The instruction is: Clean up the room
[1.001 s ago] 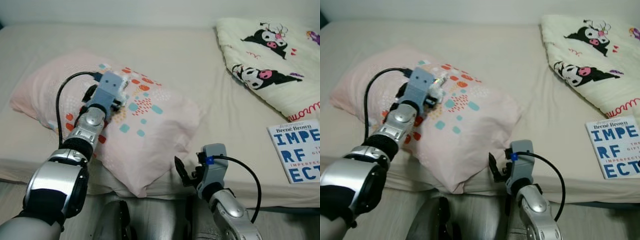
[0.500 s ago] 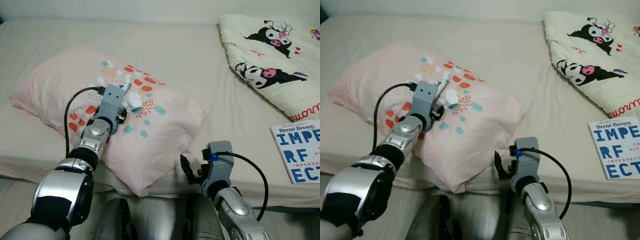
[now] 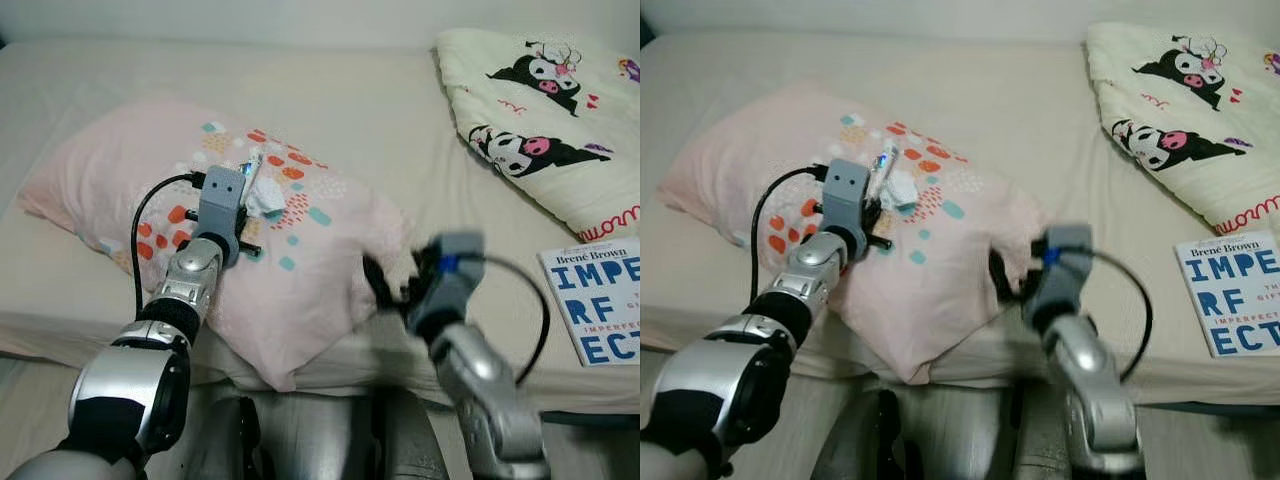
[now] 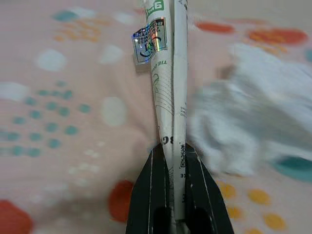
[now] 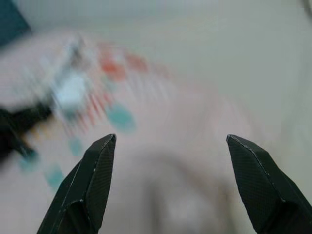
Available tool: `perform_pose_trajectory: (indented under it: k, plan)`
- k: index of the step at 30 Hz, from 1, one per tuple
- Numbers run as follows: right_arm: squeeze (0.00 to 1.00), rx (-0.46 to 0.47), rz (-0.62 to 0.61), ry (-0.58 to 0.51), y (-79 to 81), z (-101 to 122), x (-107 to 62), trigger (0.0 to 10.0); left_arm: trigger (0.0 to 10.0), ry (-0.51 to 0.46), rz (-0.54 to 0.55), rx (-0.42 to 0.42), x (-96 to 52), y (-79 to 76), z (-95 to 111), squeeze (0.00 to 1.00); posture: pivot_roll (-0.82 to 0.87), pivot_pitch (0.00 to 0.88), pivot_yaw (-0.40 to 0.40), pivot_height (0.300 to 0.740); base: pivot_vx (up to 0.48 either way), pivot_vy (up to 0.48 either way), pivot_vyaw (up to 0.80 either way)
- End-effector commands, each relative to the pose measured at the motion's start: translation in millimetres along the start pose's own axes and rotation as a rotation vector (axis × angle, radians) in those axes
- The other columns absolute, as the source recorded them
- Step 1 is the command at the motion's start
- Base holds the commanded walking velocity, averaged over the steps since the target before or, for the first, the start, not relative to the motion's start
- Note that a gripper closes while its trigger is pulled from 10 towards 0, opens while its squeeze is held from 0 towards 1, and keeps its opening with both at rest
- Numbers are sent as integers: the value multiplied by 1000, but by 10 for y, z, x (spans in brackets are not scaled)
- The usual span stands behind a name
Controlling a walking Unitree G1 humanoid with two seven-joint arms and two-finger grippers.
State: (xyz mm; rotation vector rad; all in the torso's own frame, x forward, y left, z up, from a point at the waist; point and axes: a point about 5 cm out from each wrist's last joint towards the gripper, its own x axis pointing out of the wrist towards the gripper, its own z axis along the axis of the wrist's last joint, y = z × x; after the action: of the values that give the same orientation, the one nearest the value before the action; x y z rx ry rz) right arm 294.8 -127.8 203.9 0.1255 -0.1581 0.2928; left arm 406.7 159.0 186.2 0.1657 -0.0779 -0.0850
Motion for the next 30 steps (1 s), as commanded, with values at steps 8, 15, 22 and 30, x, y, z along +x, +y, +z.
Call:
perform_pose_trajectory:
  k: [8, 15, 22, 30]
  plan:
    - [0, -67, 125, -66, 73, 236, 650, 10000, 0, -171, 327, 97, -256, 743, 125, 0, 11, 307, -26, 600, 0, 0, 0]
    - [0, -81, 190, 9, 127, 75, 888, 10000, 0, -248, 384, 135, -454, 836, 240, 0, 78, 326, -43, 600, 0, 0, 0]
    - [0, 2, 243, 77, 190, -73, 1127, 10000, 0, -303, 379, 173, -784, 762, 456, 0, 179, 383, -59, 600, 0, 0, 0]
    - [0, 18, 282, 88, 283, -51, 1227, 10000, 9412, -268, 312, 177, -975, 559, 474, 0, 221, 441, -61, 600, 0, 0, 0]
